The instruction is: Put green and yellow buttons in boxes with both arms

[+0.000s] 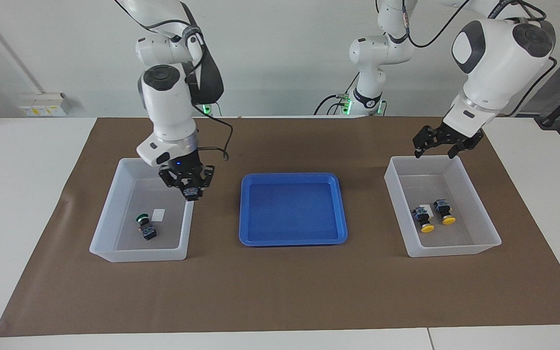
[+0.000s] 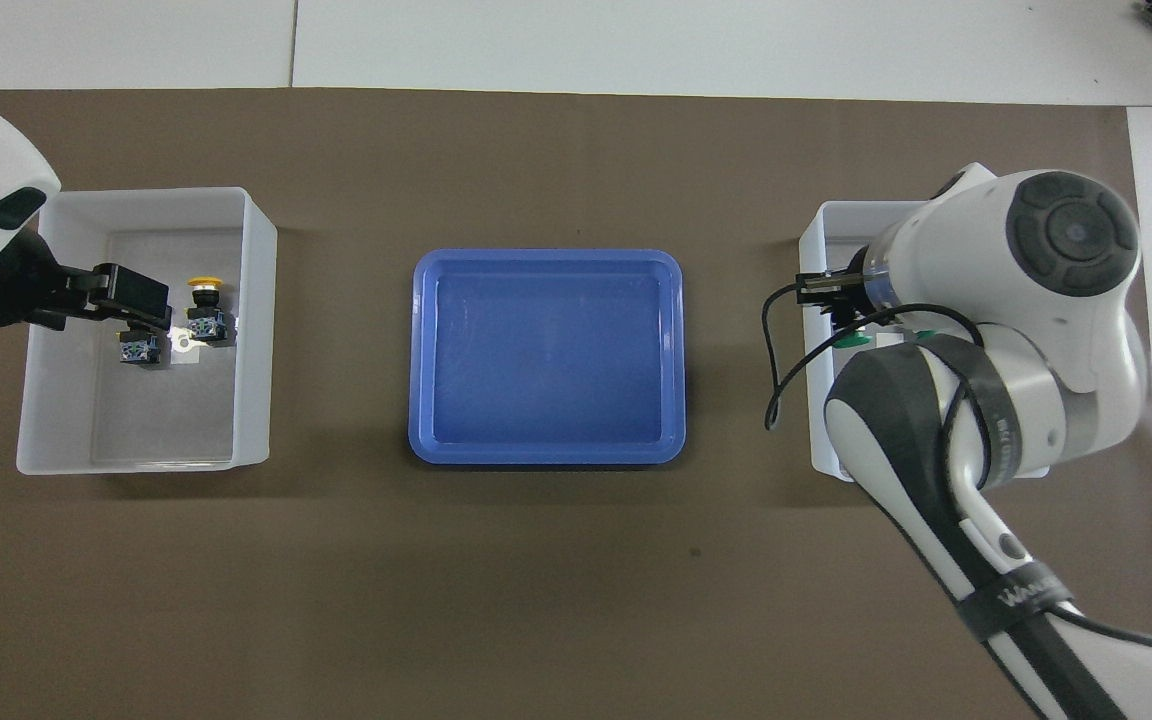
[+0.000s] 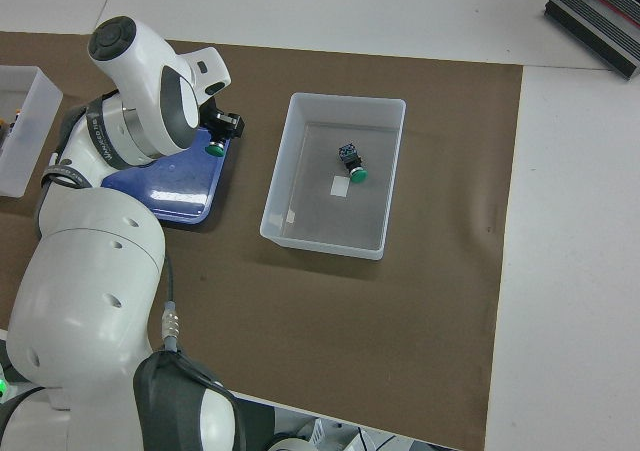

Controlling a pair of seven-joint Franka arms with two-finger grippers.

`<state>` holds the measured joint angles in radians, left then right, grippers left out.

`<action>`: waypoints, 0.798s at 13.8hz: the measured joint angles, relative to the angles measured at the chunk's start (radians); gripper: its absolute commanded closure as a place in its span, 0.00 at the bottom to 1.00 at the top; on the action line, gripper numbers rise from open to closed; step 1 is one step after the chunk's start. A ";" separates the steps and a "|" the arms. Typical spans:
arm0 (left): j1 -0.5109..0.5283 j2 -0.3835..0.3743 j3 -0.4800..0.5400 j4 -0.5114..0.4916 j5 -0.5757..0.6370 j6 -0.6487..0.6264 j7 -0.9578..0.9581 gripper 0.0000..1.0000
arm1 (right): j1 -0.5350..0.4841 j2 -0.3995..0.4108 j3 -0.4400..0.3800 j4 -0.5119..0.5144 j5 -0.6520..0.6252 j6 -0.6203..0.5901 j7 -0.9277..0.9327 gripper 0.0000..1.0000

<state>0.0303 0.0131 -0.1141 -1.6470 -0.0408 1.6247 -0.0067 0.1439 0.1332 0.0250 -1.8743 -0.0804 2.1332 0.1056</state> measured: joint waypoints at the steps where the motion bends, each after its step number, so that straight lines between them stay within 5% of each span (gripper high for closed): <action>1: 0.000 -0.028 0.000 0.000 0.000 -0.025 0.000 0.00 | -0.037 0.001 0.000 -0.018 0.000 0.000 -0.098 1.00; 6: 0.001 -0.106 0.009 0.000 0.000 -0.078 0.000 0.00 | -0.102 0.011 0.001 -0.166 0.003 0.127 -0.376 1.00; 11: 0.002 -0.113 0.009 -0.003 0.000 -0.078 0.000 0.00 | -0.108 0.038 0.001 -0.291 0.004 0.296 -0.391 0.75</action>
<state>0.0326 -0.0996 -0.1054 -1.6503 -0.0408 1.5469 -0.0066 0.0357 0.1710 0.0261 -2.1652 -0.0767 2.4288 -0.2858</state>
